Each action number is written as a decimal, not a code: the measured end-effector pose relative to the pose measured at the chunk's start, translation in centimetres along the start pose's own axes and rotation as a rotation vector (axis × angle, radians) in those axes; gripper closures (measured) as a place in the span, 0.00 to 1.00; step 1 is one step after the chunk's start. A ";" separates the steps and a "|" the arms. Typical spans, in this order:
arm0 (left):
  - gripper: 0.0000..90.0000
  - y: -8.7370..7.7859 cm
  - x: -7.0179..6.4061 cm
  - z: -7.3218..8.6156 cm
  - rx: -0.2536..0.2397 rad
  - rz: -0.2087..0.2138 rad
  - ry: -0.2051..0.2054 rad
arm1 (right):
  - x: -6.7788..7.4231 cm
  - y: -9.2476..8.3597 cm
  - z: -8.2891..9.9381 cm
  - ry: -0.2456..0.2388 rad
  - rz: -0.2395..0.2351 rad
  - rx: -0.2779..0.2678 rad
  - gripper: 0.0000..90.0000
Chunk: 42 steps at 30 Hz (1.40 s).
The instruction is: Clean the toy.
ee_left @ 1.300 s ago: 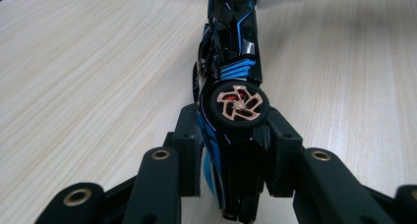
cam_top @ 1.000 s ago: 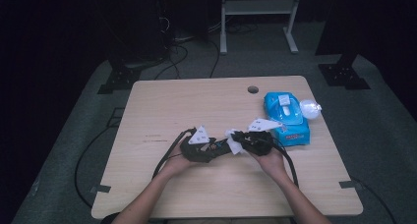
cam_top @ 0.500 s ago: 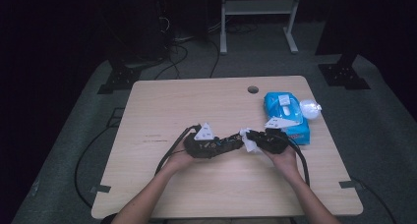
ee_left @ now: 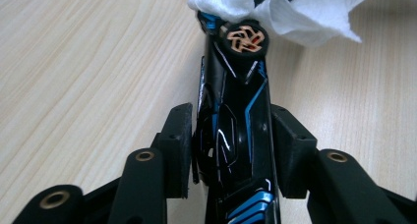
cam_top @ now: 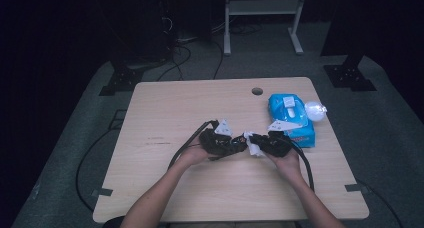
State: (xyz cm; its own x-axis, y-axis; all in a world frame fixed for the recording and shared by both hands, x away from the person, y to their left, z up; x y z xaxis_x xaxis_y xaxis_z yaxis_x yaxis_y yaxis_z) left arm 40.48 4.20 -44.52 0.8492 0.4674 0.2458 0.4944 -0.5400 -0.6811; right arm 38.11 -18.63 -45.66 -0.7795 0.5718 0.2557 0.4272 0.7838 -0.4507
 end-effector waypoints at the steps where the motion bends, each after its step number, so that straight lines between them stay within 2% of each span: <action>1: 0.63 0.0 0.0 0.0 0.000 0.000 0.000 | 0.0 0.0 0.0 0.000 0.000 0.000 0.91; 6: 0.63 -0.5 -0.1 0.2 0.006 -0.002 0.023 | 0.1 0.0 -0.1 -0.001 -0.006 -0.008 0.91; 12: 0.63 -1.4 0.3 0.8 0.004 -0.006 0.019 | 0.4 0.1 -0.2 -0.004 -0.019 -0.006 0.91; 13: 0.66 -2.0 0.7 0.9 -0.015 0.006 -0.008 | 0.4 0.1 -0.2 0.001 -0.020 -0.008 0.91; 17: 0.66 -2.1 0.9 0.9 -0.007 0.012 0.000 | 0.3 0.2 -0.1 0.014 -0.022 -0.010 0.91; 20: 0.65 -1.8 0.7 0.3 0.025 0.016 0.021 | 0.3 0.2 -0.1 0.019 -0.026 -0.011 0.91; 23: 0.59 -1.2 0.6 0.0 0.052 0.018 0.024 | 0.2 0.2 -0.1 0.023 -0.030 -0.016 0.91; 24: 0.58 -0.6 0.5 -0.3 0.086 0.022 0.033 | 0.2 0.1 -0.1 0.021 -0.030 -0.015 0.91; 26: 0.58 -0.1 0.3 -0.7 0.120 0.016 0.043 | 0.1 0.0 -0.1 0.021 -0.029 -0.018 0.91; 29: 0.58 0.4 0.2 -1.1 0.130 0.023 0.041 | 0.0 -0.1 -0.1 0.023 -0.026 -0.026 0.91; 30: 0.58 0.9 0.0 -1.3 0.156 0.024 0.051 | 0.0 -0.3 -0.1 0.019 -0.014 -0.035 0.91; 31: 0.58 0.9 0.0 -1.3 0.156 0.024 0.051 | 0.0 -0.3 -0.1 0.019 -0.014 -0.035 0.91; 32: 0.58 1.4 -0.2 -1.5 0.186 0.021 0.076 | -0.1 -0.3 -0.1 0.017 -0.014 -0.035 0.91; 35: 0.60 1.7 -0.3 -1.6 0.206 0.020 0.083 | -0.1 -0.4 -0.1 0.022 -0.017 -0.037 0.91; 36: 0.62 1.8 -0.4 -1.9 0.220 0.010 0.100 | -0.1 -0.4 -0.1 0.022 -0.019 -0.037 0.91; 37: 0.62 1.8 -0.4 -1.9 0.220 0.010 0.100 | -0.1 -0.4 -0.1 0.022 -0.019 -0.037 0.91; 38: 0.63 1.6 -0.5 -2.2 0.205 0.005 0.125 | -0.1 -0.3 -0.1 0.020 -0.022 -0.034 0.91; 39: 0.63 1.6 -0.5 -2.2 0.205 0.005 0.125 | -0.1 -0.3 -0.1 0.020 -0.022 -0.034 0.91; 40: 0.63 1.3 -0.6 -2.3 0.180 -0.009 0.130 | 0.0 -0.2 -0.1 0.019 -0.029 -0.038 0.91; 42: 0.63 1.1 -0.6 -2.3 0.162 -0.013 0.131 | 0.1 -0.2 -0.2 0.023 -0.037 -0.040 0.91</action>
State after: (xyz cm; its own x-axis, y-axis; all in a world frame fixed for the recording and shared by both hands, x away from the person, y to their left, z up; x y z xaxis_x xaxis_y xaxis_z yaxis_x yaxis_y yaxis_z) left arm 40.96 1.71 -43.86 0.8652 0.3725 0.3357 0.4780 -0.4102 -0.7767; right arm 38.04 -18.65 -45.40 -0.7845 0.5476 0.2910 0.4171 0.8132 -0.4059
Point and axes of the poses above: each handheld gripper's, and its own axes: y roughly forward along the jaws, z roughly out of its underside, x roughly to its left, the point moved 1 cm from there along y, roughly forward along the jaws, and after that the axes turned 12 degrees about -z, right-handed, at the moved point
